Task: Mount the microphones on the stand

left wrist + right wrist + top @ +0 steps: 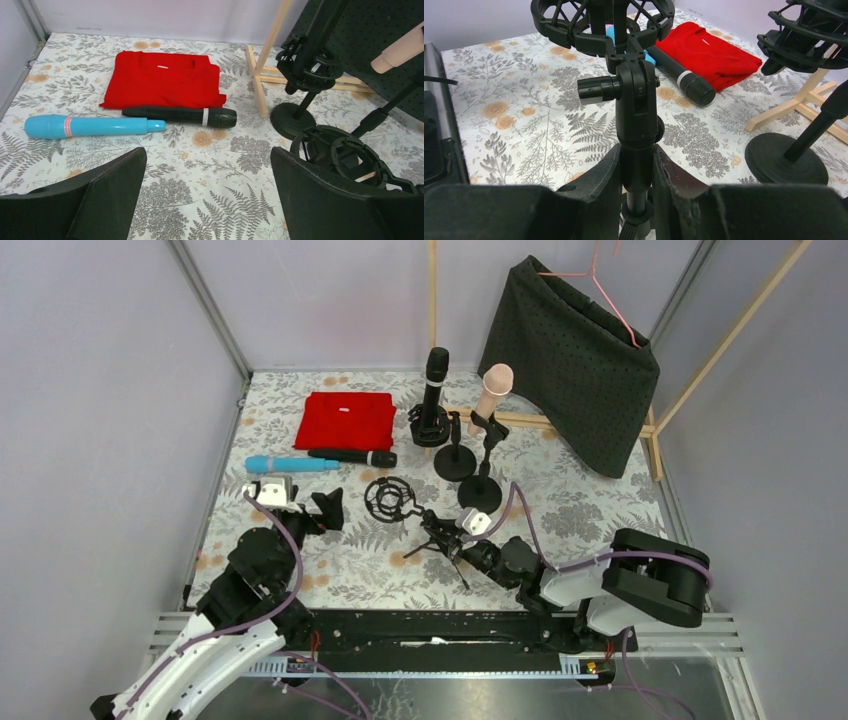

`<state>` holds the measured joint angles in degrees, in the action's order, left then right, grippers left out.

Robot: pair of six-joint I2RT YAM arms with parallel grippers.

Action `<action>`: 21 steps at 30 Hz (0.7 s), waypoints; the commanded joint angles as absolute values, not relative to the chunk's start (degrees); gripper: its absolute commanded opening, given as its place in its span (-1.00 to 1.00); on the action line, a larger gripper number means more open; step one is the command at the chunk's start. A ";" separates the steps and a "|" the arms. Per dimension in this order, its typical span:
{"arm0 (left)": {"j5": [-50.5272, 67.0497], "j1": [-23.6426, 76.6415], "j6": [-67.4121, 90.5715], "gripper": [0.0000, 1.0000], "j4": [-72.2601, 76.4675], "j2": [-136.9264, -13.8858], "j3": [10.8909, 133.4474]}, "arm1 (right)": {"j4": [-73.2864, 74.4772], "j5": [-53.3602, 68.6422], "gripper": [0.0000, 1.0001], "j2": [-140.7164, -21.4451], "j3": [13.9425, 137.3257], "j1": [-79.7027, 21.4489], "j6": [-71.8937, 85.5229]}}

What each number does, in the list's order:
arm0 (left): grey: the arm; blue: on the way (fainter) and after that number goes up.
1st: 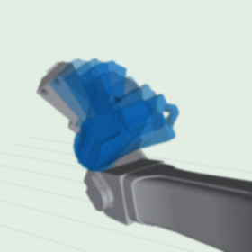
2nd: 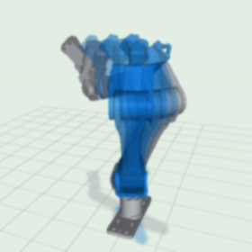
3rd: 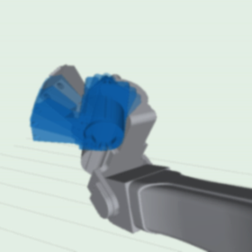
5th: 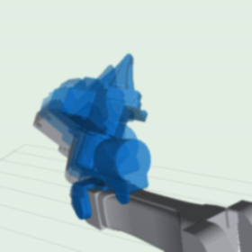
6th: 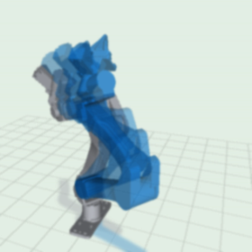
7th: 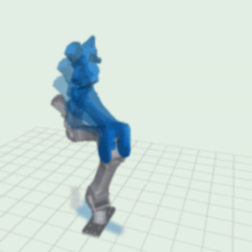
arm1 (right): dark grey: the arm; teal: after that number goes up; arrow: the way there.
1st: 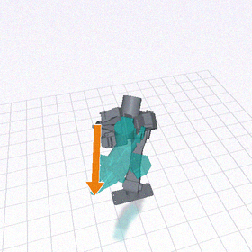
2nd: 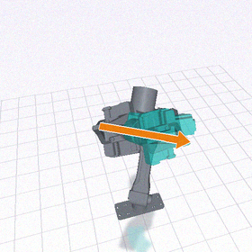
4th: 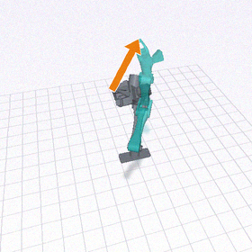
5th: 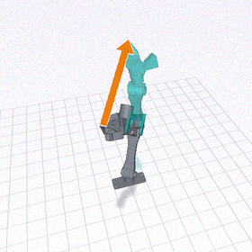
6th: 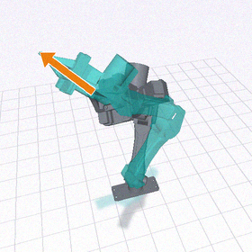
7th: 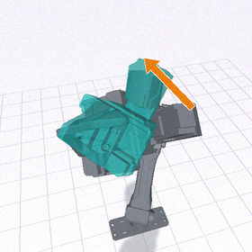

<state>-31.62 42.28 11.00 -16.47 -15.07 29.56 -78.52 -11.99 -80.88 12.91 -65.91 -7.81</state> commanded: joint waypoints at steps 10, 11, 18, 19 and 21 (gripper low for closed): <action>-35.28 42.16 11.73 0.97 -16.61 -15.84 31.73 | -98.30 -15.08 -0.60 -87.82 15.37 -66.36 -9.54; -35.33 42.13 11.69 0.98 -16.53 -15.82 31.73 | -98.29 -15.23 -0.53 -87.93 14.83 -66.36 -9.16; -35.25 42.17 11.69 0.98 -16.58 -15.82 31.73 | -98.35 -16.45 -0.05 -87.92 11.13 -66.35 -7.95; -35.24 42.12 11.69 0.97 -16.57 -15.82 31.73 | -98.35 -16.68 0.00 -87.76 10.66 -66.36 -8.04; -35.33 42.14 11.74 0.98 -16.54 -15.89 31.64 | -98.37 -17.23 0.09 -87.16 9.73 -66.36 -8.09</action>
<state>-34.54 42.28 11.27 -17.56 -15.55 29.56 -85.36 -14.46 -87.61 11.18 -65.95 -8.03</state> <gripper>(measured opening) 0.988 0.511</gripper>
